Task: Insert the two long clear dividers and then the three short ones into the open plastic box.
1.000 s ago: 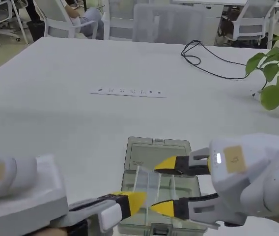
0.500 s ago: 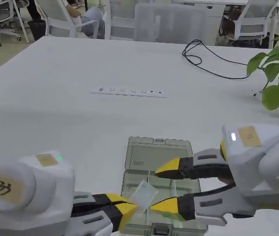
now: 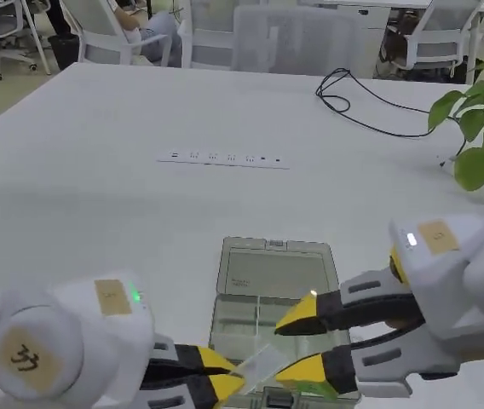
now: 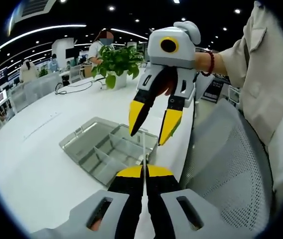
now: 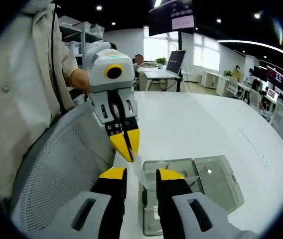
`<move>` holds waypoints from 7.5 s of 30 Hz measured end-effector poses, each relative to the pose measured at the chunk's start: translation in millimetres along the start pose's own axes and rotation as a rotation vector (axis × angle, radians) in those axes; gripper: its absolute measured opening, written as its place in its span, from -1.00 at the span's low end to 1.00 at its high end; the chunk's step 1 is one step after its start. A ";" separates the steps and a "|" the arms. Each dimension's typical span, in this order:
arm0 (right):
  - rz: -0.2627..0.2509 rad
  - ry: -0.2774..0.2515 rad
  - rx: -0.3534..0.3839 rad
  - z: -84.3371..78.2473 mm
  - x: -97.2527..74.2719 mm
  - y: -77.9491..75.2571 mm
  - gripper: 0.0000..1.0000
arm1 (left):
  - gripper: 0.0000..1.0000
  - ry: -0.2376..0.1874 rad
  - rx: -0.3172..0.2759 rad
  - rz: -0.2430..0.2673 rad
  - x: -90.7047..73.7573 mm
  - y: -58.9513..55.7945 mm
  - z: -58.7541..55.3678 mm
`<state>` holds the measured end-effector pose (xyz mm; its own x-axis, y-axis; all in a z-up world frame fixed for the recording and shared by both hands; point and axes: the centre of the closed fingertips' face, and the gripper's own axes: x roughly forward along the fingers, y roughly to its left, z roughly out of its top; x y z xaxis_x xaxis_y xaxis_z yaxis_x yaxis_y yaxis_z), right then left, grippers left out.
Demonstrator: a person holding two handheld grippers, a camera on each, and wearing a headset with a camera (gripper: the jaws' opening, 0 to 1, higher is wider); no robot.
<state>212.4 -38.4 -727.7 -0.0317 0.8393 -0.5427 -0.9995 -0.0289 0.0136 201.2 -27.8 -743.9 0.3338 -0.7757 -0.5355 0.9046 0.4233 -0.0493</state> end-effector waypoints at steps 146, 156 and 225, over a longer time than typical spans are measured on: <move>-0.082 0.292 -0.015 -51.5 11.7 -60.2 -0.95 | 0.32 -0.244 -0.191 0.085 2.6 16.0 16.0; -0.068 0.302 -0.026 -54.1 15.9 -60.5 -0.95 | 0.32 -0.241 -0.194 0.085 3.0 19.2 12.9; -0.049 0.605 0.095 -87.8 42.5 -66.3 -0.70 | 0.44 -0.231 -0.181 0.114 0.7 23.1 13.1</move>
<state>277.7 -48.5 -825.4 -0.0057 0.3810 -0.9246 -0.9967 0.0732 0.0363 225.8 -24.7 -734.4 0.5000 -0.7957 -0.3418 0.8033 0.5736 -0.1602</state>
